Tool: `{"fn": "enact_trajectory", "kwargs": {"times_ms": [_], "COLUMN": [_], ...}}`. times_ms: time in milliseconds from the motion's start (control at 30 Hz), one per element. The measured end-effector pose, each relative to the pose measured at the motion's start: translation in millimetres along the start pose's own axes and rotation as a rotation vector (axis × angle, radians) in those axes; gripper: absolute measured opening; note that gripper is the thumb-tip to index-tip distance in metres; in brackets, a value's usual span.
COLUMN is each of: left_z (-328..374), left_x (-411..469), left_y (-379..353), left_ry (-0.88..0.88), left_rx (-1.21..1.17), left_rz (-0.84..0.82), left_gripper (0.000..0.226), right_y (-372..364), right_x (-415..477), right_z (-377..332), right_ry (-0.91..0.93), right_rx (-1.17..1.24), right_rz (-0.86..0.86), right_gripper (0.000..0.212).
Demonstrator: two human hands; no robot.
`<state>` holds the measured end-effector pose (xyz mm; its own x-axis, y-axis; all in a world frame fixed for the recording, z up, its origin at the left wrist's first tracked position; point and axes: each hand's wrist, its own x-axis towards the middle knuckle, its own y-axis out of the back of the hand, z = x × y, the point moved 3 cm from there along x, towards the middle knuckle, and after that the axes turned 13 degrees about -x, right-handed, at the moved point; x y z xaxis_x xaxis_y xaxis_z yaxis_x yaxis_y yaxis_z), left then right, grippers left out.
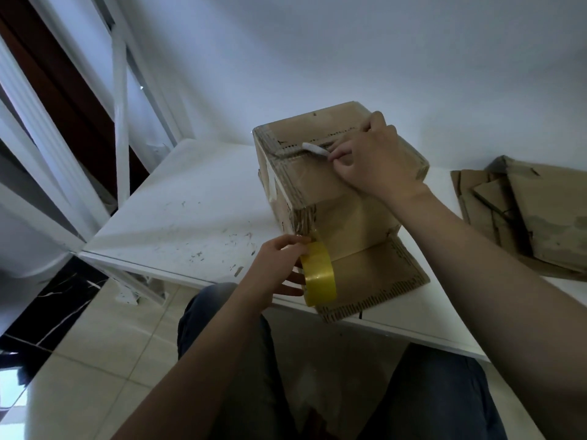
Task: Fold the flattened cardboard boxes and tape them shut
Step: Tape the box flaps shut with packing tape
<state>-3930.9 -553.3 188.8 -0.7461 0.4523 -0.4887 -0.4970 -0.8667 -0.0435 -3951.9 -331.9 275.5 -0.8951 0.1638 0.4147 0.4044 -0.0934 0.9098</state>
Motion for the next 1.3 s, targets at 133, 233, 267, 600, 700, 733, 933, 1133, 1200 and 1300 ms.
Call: {"fn": "enact_trajectory", "kwargs": {"times_ms": [133,233,267,600,700,733,933,1133,1200,1300], "left_z": [-1.5,-1.3,-1.6,-6.8,-12.0,-13.9,-22.8,-25.5,-26.6,-27.2], "left_x": [-0.5,-2.4,-3.3,-9.0,-10.9,-11.9,-17.8,-28.2,-30.8,-33.2], "left_y": [-0.3,-2.5,-3.5,-10.4,-15.4,-17.6,-29.0,-27.9,-27.7,-28.4], "left_ry": [0.001,-0.007,-0.006,-0.007,-0.013,-0.014,-0.086,-0.182,-0.176,-0.166], "left_rx": [-0.01,-0.016,-0.022,-0.088,-0.163,-0.197,-0.313,-0.303,-0.318,-0.339], "left_rz": [-0.011,-0.015,-0.017,0.004,0.039,0.048,0.103,0.163,0.163,0.157], "left_gripper": [0.017,0.019,0.019,0.025,0.024,0.023,0.017,0.012,0.011,0.01], "right_y": [0.4,-4.3,-6.7,2.9,13.9,18.7,28.8,27.7,26.3,23.0], "right_x": [-18.2,-12.2,-9.1,-14.0,-32.8,-38.9,-69.4,-90.5,-93.9,-95.1], "right_z": [2.4,-2.8,-6.4,-15.1,-8.5,-8.0,-9.8,-17.3,-26.5,-41.9], "right_ry": [-0.114,-0.132,-0.134,-0.224,-0.282,-0.295,-0.281,-0.025,0.115,0.275], "right_rx": [0.166,0.222,0.189,0.486,0.689,0.763,1.042,0.658,0.527,0.292], "right_rz": [0.012,-0.094,-0.154,-0.157,-0.102,-0.089,-0.052,-0.158,-0.217,-0.238], "right_gripper": [0.017,0.044,0.054,0.024,0.02,0.021,0.018,0.014,0.012,0.017]}}
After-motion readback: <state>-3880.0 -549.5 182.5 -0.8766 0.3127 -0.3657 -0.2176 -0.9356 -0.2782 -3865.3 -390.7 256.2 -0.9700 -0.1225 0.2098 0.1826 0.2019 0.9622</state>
